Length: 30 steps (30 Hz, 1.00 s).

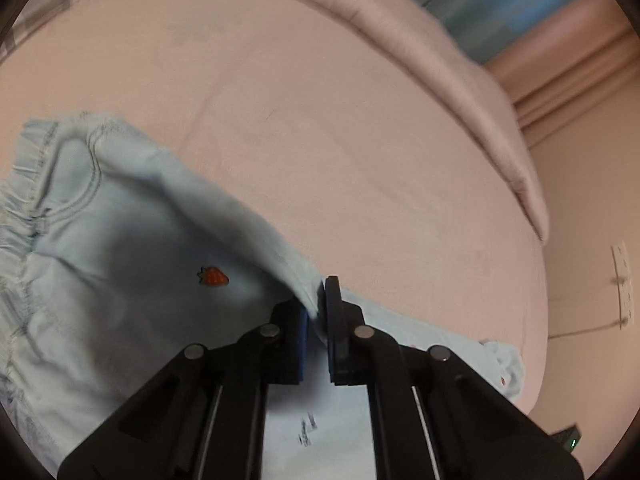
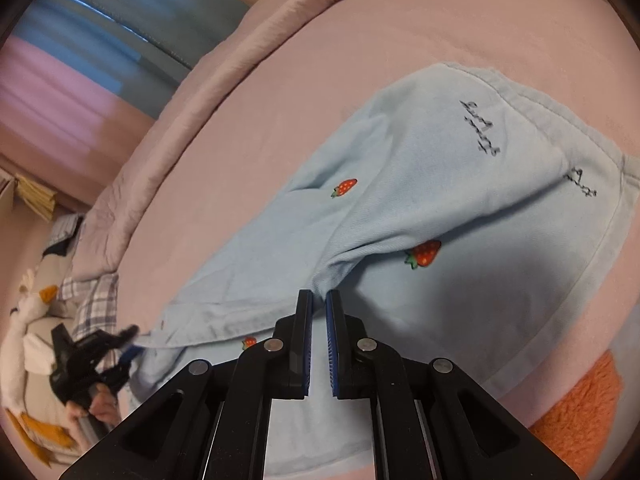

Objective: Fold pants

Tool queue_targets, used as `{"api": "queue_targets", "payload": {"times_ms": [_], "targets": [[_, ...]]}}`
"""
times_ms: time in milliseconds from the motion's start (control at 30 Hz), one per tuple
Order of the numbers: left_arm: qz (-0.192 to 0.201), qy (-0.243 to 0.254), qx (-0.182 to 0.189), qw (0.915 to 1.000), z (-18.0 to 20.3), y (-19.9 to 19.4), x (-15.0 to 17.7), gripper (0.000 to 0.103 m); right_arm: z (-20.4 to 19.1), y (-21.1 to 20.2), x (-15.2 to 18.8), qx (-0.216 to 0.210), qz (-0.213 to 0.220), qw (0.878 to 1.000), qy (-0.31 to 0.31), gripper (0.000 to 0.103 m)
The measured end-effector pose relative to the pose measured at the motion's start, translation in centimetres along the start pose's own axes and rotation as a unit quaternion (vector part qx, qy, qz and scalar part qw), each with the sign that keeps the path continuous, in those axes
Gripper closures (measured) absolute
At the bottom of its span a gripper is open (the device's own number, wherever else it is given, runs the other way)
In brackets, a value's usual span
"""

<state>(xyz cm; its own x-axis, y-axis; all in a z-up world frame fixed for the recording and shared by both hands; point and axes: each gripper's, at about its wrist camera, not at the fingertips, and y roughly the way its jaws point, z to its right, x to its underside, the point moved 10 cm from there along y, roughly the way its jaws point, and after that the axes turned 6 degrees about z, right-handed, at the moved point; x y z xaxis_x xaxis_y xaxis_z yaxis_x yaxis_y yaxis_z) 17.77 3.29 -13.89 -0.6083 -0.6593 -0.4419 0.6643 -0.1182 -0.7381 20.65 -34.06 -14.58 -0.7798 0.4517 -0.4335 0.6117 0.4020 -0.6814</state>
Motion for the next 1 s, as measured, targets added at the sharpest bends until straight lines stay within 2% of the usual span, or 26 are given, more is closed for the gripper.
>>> {"api": "queue_targets", "payload": {"times_ms": [167, 267, 367, 433, 467, 567, 600, 700, 767, 833, 1000], "targets": [[0.051, 0.019, 0.063, 0.9966, 1.9, -9.4, 3.5, 0.097, -0.4, -1.6, 0.3, 0.001, 0.02, 1.0, -0.014, 0.096], [0.055, 0.031, 0.066, 0.9958, 1.3, -12.4, 6.7, 0.096, -0.5, -2.8, 0.1, -0.002, 0.033, 0.999, -0.016, 0.096], [0.039, 0.015, 0.051, 0.9979, -1.5, -12.3, 10.0, 0.09, 0.1, -3.3, 0.3, 0.014, 0.036, 0.999, -0.018, 0.096], [0.027, -0.01, 0.025, 0.9993, -3.8, -11.3, 11.2, 0.077, 0.9, -3.0, 0.9, 0.028, 0.027, 0.999, -0.018, 0.096], [0.017, -0.033, 0.006, 0.9993, -5.6, -10.9, 11.8, 0.073, 1.3, -2.7, 1.3, 0.032, 0.021, 0.999, -0.014, 0.096], [0.019, -0.101, -0.019, 0.9945, -10.0, -10.1, 11.9, 0.047, 2.5, -2.1, 2.1, 0.044, 0.01, 0.999, -0.003, 0.096], [0.027, -0.117, -0.027, 0.9924, -11.4, -10.3, 11.5, 0.045, 2.8, -2.0, 2.2, 0.046, 0.008, 0.999, 0.0, 0.096], [0.048, -0.141, -0.027, 0.9885, -13.4, -10.8, 10.0, 0.046, 3.4, -1.7, 2.2, 0.045, 0.003, 0.999, 0.01, 0.096], [0.069, -0.151, -0.028, 0.9858, -14.3, -11.3, 8.5, 0.051, 3.5, -1.8, 2.2, 0.043, 0.003, 0.999, 0.012, 0.096], [0.076, -0.147, -0.037, 0.9854, -14.9, -11.8, 7.7, 0.088, 3.5, -1.9, 2.1, 0.043, 0.004, 0.999, 0.011, 0.096], [0.044, -0.13, -0.022, 0.9902, -14.0, -15.4, 8.8, 0.09, 3.0, -3.1, 1.7, 0.036, 0.014, 0.999, 0.009, 0.096]]}}
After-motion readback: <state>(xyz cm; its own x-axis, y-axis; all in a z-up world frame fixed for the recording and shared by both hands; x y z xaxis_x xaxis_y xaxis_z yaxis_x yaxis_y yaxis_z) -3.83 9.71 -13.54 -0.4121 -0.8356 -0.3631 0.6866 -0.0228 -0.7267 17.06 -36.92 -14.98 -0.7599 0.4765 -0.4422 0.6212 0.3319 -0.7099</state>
